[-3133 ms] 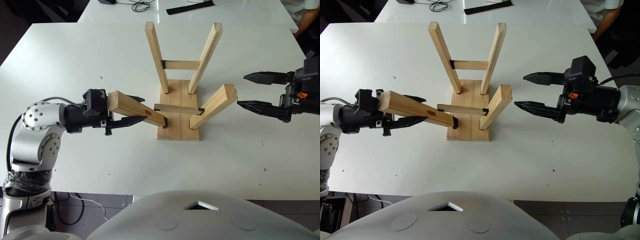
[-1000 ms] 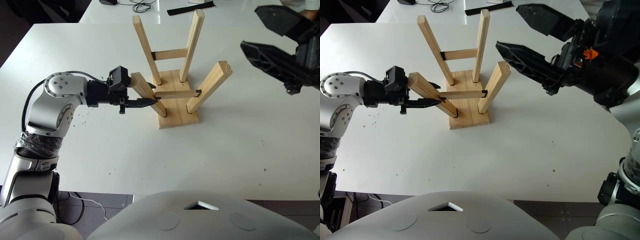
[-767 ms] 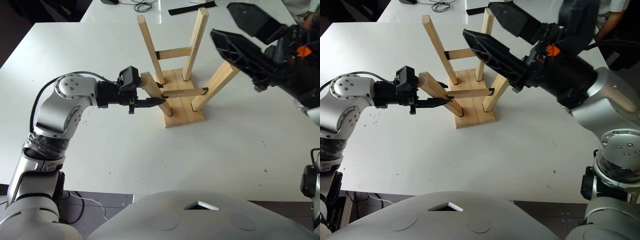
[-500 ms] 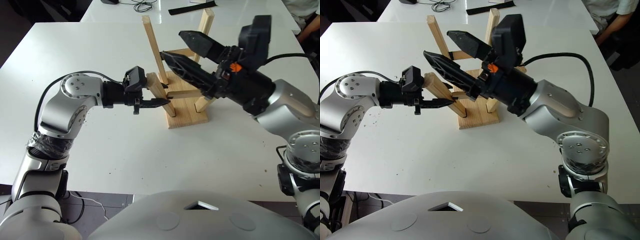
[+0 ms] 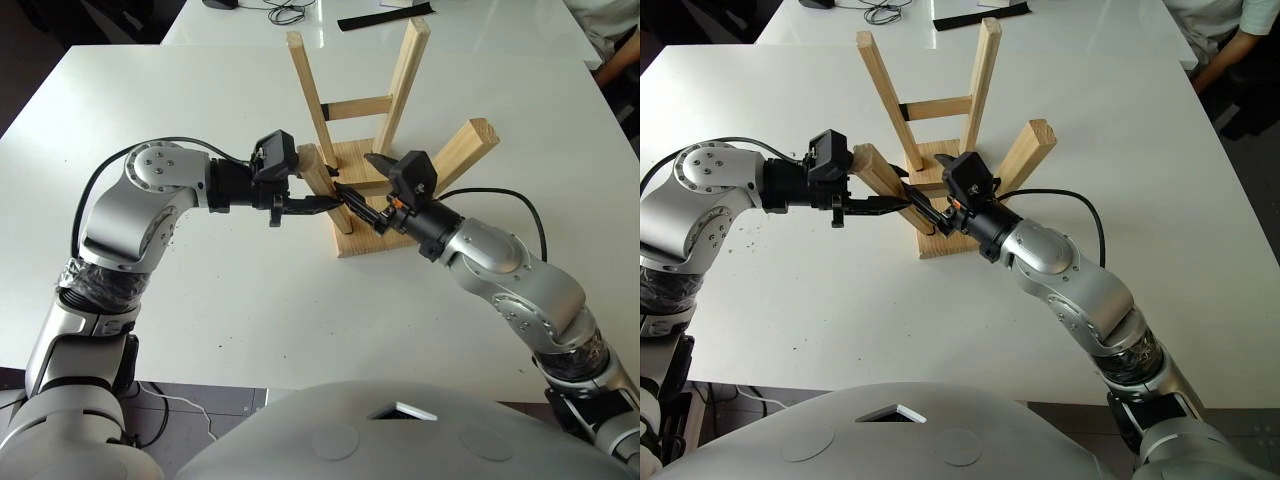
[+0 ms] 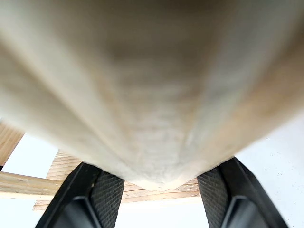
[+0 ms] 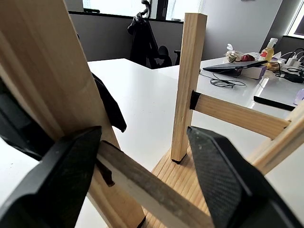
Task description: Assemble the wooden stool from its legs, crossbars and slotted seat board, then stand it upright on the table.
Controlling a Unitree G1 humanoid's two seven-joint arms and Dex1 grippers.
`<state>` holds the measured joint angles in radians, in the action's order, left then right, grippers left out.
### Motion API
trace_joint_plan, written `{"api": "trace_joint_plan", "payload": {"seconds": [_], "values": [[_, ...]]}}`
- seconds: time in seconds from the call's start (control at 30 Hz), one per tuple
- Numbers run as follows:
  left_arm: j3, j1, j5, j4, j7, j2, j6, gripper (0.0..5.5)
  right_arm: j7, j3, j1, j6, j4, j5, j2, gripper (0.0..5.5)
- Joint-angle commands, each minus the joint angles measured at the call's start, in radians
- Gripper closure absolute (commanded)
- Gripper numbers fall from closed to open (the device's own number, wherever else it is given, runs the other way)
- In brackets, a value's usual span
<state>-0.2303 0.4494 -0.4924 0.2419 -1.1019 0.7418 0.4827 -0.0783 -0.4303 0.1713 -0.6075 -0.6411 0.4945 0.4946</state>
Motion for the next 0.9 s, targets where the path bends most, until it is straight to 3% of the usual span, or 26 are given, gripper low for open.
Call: {"api": "trace_joint_plan", "payload": {"seconds": [0.03, 0.23, 0.37, 0.43, 0.67, 0.9], "values": [[-0.067, 0.017, 0.050, -0.021, -0.037, -0.002, 0.037, 3.44, -0.033, 0.029, -0.055, -0.051, 0.036, 0.012, -0.032, 2.20], [-0.071, 0.021, 0.059, -0.034, -0.038, -0.002, 0.030, 3.44, -0.005, 0.308, 0.126, -0.012, -0.018, 0.169, -0.165, 2.20], [-0.066, 0.014, 0.059, -0.035, -0.026, -0.002, 0.030, 3.44, 0.020, 0.390, 0.236, -0.008, -0.030, 0.182, -0.205, 2.20], [-0.064, 0.012, 0.057, -0.033, -0.020, -0.004, 0.034, 3.44, 0.004, 0.357, 0.206, -0.010, -0.026, 0.142, -0.198, 2.20], [-0.070, 0.031, 0.044, -0.024, -0.025, -0.013, 0.059, 3.44, -0.053, -0.024, -0.133, 0.043, 0.223, -0.227, -0.072, 2.20], [-0.106, 0.101, 0.086, -0.075, -0.038, -0.031, 0.054, 3.44, -0.077, 0.015, -0.142, 0.115, 0.229, -0.281, -0.126, 2.20]]}}
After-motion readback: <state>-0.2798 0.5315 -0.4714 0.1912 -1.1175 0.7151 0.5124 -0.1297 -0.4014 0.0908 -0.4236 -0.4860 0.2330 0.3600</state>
